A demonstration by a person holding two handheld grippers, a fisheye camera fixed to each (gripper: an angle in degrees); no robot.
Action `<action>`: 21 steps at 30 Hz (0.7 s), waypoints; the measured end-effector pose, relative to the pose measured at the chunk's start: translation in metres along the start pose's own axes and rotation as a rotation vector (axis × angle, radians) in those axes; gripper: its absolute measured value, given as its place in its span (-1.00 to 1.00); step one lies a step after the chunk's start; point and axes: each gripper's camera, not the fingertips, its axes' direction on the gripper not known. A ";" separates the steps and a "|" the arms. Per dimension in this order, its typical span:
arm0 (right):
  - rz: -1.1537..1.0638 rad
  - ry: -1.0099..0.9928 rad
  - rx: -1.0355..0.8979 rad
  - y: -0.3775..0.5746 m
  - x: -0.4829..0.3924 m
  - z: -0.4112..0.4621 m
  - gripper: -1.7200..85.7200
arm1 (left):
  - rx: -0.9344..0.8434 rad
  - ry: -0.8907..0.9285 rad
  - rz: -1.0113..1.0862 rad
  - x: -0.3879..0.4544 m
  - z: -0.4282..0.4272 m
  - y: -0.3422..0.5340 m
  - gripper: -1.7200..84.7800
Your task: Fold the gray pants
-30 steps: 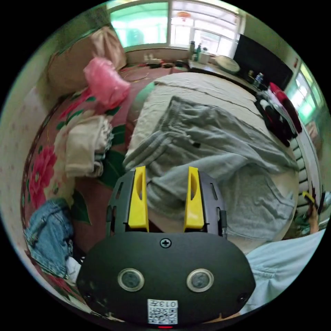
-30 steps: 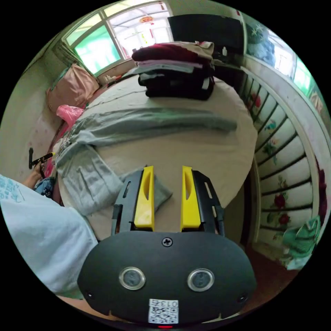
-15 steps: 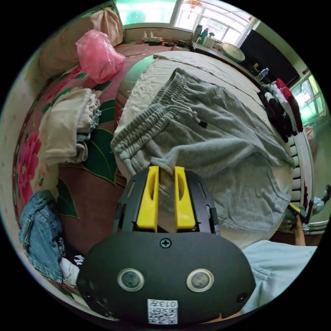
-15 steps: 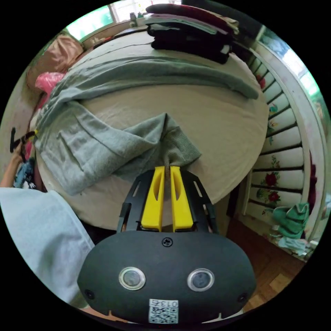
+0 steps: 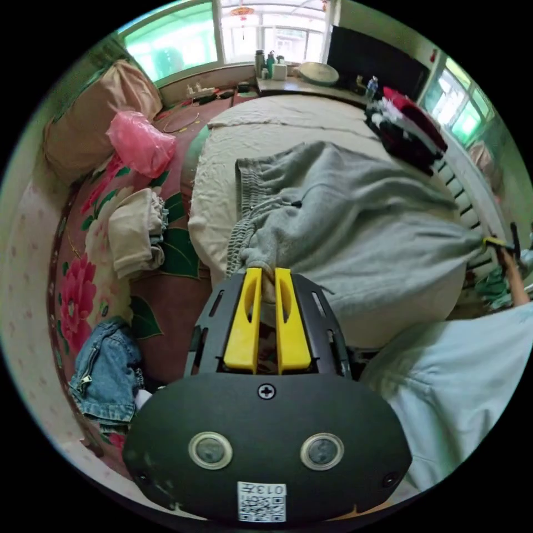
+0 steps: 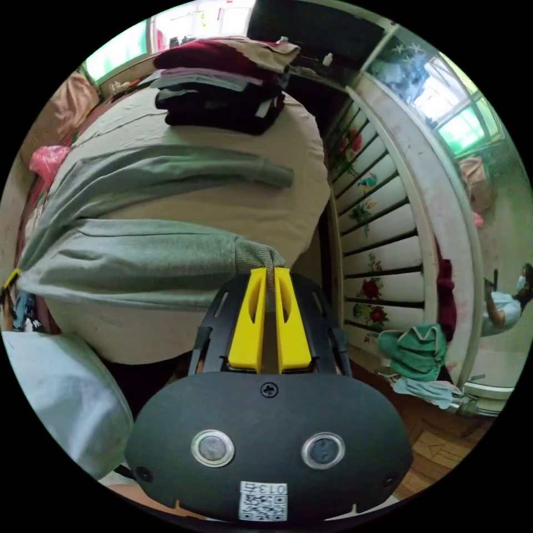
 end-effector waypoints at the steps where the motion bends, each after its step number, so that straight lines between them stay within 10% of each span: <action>1: 0.013 -0.036 -0.015 -0.001 0.005 0.010 -0.89 | -0.026 -0.041 0.036 0.013 0.017 0.010 -0.86; 7: 0.019 -0.030 -0.224 -0.002 0.000 0.081 -0.83 | -0.133 0.068 0.027 0.018 0.044 0.034 -0.83; 13: 0.192 0.100 0.023 -0.013 0.009 0.025 -0.74 | 0.076 0.007 -0.129 -0.051 -0.005 0.005 -0.75; 21: -0.095 -0.093 0.226 -0.110 -0.122 0.006 -0.73 | 0.026 0.142 -0.069 -0.069 0.087 -0.170 -0.62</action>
